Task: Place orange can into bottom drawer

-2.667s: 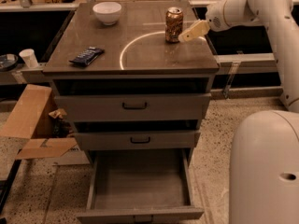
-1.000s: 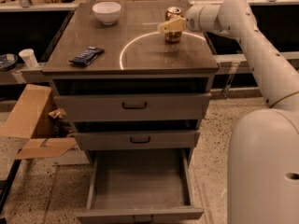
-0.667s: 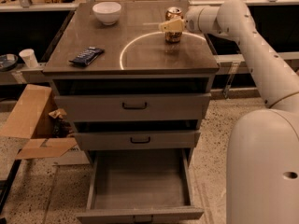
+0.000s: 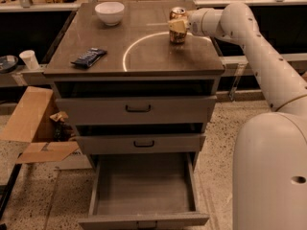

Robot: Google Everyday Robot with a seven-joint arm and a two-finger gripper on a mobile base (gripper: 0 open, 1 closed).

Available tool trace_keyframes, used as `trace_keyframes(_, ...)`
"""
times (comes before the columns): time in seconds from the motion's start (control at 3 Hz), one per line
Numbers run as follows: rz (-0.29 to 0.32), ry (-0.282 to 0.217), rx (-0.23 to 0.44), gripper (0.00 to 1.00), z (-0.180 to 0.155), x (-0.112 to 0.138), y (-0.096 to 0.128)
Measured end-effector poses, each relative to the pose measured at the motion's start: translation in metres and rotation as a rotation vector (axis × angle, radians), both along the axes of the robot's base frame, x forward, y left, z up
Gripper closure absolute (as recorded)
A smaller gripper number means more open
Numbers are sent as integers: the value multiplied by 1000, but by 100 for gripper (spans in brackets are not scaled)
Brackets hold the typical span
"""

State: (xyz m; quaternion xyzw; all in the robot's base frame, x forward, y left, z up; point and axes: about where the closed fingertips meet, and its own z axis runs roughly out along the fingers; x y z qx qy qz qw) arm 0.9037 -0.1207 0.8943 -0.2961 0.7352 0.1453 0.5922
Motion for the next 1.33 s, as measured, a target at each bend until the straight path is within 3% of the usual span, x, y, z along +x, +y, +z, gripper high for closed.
trace_keyframes(0.33,41,-44,-9,94,23,-22,1)
trace_keyframes(0.67,113,-97,-8,100,53,-65,5)
trace_keyframes(1.0,113,-97,-8,100,53,-65,5)
trace_keyframes(1.33,263,-103,-24,100,52,-105,15)
